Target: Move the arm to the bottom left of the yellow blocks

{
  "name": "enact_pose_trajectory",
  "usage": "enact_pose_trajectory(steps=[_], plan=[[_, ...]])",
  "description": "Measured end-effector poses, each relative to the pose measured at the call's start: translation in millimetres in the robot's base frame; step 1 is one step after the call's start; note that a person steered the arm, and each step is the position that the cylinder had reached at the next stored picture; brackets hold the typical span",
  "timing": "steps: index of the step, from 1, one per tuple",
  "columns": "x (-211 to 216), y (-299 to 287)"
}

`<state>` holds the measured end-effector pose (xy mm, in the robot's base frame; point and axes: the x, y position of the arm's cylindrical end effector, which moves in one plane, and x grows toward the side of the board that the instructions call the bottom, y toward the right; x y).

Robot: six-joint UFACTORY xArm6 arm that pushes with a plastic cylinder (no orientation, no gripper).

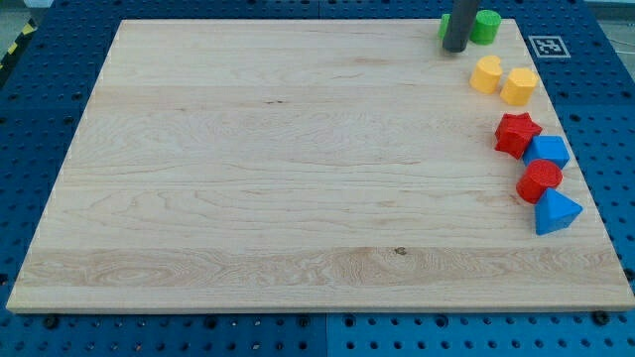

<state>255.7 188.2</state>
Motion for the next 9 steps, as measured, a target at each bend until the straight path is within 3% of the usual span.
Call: enact_pose_trajectory(steps=[1,3,5,6,9], plan=[[21.9,-39.2],[117.2,-72.9],[125.5,-72.9],[130.7,-61.8],[123.7,68.6]])
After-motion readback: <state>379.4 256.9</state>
